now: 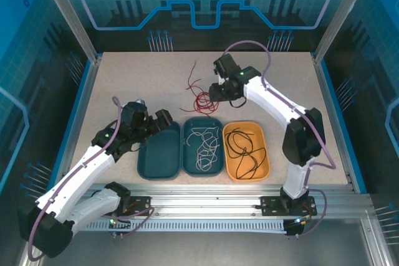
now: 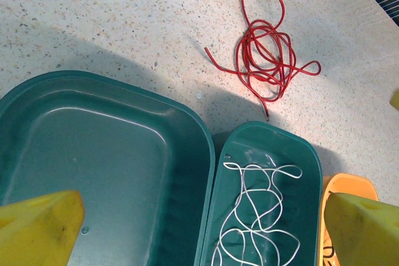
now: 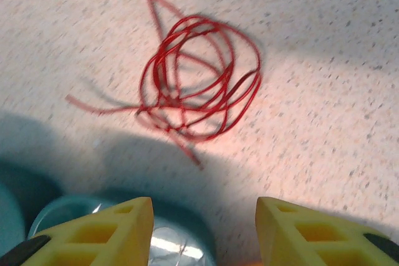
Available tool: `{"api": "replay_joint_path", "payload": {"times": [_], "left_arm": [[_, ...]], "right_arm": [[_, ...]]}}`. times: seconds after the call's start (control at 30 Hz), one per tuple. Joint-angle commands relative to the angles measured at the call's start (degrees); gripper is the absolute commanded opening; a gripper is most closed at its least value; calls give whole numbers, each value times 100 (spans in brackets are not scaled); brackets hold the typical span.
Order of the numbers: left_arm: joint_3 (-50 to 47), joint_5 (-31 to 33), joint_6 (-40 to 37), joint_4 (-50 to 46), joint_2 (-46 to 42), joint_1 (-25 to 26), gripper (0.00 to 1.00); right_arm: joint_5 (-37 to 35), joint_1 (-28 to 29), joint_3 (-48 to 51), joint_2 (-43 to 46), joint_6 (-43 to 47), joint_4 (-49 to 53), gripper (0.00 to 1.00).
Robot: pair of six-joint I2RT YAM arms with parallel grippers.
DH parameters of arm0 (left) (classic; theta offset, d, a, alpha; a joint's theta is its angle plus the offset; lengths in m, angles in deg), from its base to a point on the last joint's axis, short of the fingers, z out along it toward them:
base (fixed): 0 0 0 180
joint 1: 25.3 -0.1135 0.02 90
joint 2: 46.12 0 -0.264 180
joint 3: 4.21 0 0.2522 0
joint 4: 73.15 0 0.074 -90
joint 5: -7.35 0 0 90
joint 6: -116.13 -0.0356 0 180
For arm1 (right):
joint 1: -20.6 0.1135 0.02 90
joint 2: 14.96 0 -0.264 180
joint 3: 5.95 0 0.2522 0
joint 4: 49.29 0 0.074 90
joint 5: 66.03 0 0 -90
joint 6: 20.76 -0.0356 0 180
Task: Untangle the cables
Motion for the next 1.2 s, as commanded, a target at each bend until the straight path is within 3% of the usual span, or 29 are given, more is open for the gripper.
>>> {"api": "replay_joint_path", "payload": {"times": [0.0, 0.2, 0.37, 0.73, 0.83, 0.97, 1.17], "left_arm": [[51, -54, -86, 32, -41, -53, 99], [26, -100, -73, 45, -41, -54, 99], [17, -123, -73, 0, -61, -53, 99], [-35, -79, -102, -43, -122, -57, 99], [-37, -81, -122, -52, -124, -60, 99], [-39, -61, -139, -86, -133, -54, 99], [-64, -34, -170, -70, -151, -58, 99]], "right_arm": [[599, -269, -365, -572, 51, 200, 48], [804, -318, -1057, -1350, -424, 186, 60], [968, -318, -1194, -1691, -890, -103, 64], [1031, -352, -1184, -2058, -1386, -423, 60], [1106, -361, -1167, -2069, -1420, -550, 51], [1137, -370, -1176, -2018, -1373, -660, 27], [1183, -389, -1232, -1753, -1134, -785, 3]]}}
